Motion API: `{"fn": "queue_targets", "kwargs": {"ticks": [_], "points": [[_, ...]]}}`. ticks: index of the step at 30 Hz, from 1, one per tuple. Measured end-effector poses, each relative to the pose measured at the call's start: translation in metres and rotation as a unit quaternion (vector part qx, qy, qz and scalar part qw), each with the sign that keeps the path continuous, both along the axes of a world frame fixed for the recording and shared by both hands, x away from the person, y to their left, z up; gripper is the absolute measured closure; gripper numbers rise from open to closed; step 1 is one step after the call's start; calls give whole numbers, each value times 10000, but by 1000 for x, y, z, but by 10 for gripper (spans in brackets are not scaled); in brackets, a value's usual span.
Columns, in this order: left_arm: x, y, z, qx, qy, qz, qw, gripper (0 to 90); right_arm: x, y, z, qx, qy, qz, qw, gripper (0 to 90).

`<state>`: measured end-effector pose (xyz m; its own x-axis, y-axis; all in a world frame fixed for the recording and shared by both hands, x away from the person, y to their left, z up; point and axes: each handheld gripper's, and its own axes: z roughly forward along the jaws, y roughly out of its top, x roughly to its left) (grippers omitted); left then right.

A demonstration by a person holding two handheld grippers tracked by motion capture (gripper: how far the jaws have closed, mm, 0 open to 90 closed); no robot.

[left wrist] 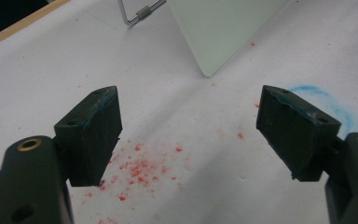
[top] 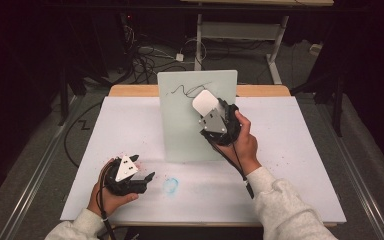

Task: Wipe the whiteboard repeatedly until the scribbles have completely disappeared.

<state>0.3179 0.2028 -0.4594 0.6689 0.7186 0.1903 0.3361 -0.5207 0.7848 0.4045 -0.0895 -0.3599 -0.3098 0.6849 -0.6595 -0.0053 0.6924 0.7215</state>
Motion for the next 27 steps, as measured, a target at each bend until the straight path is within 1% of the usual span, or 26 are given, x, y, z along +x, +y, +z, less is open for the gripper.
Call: {"fn": "queue_targets", "kwargs": {"ticks": [1, 2, 4, 5, 6, 7, 9, 11, 12, 13, 15, 16, 17, 18, 22, 23, 25, 26, 27], "points": [[0, 0, 0, -4, -1, -9, 10000, 215, 2, -2, 3, 56, -17, -47, 10000, 309], [0, 1, 0, 16, -61, -38, 10000, 215, 4, -3, 7, 191, -16, -57, 9998, 309], [0, 1, 1, 12, -80, -39, 10000, 215, 7, -7, 15, 327, -64, -158, 9993, 309], [0, 1, 1, -21, -16, -18, 10000, 215, 12, -12, 25, 578, -73, -235, 9980, 309], [0, 1, 1, -26, -21, -17, 10000, 215, 12, -12, 25, 578, -73, -235, 9980, 309], [0, 1, 1, -33, -30, -17, 10000, 215, 13, -14, 29, 712, -87, -292, 9970, 309], [-1, 1, 1, -35, -41, -23, 10000, 215, 15, -15, 33, 861, -95, -358, 9956, 309], [-1, 1, 1, -34, -52, -25, 10000, 215, 15, -13, 32, 865, -123, -389, 9954, 309], [-1, 1, 1, -40, -47, -30, 10000, 215, 14, -8, 29, 830, -193, -427, 9954, 309], [-1, 1, 1, -46, -47, -35, 10000, 215, 14, -8, 29, 830, -193, -427, 9954, 309], [-1, 1, 1, -36, -62, -32, 10000, 215, 13, -2, 27, 802, -132, -304, 9962, 309], [-1, 1, 1, -36, -59, -38, 10000, 215, 12, 1, 26, 712, -126, -251, 9971, 309], [-1, 1, 1, -27, -54, -47, 10000, 215, 11, 3, 25, 681, -87, -190, 9975, 309], [-1, 1, 1, -17, -57, -48, 10000, 215, 10, 7, 23, 691, -28, -114, 9975, 309], [-1, 1, 1, -14, -55, -51, 10000, 215, 7, 18, 17, 559, 44, 27, 9984, 309], [-1, 1, 1, -14, -54, -52, 10000, 215, 7, 20, 17, 471, 13, 13, 9989, 309], [-1, 2, 1, -10, -58, -49, 10000, 215, 8, 19, 18, 498, 27, 49, 9987, 308], [-2, 2, 1, -15, -70, -41, 10000, 215, 9, 15, 21, 538, -93, -169, 9984, 309], [-2, 2, 1, -20, -68, -45, 10000, 215, 9, 15, 21, 538, -93, -169, 9984, 309]]}}
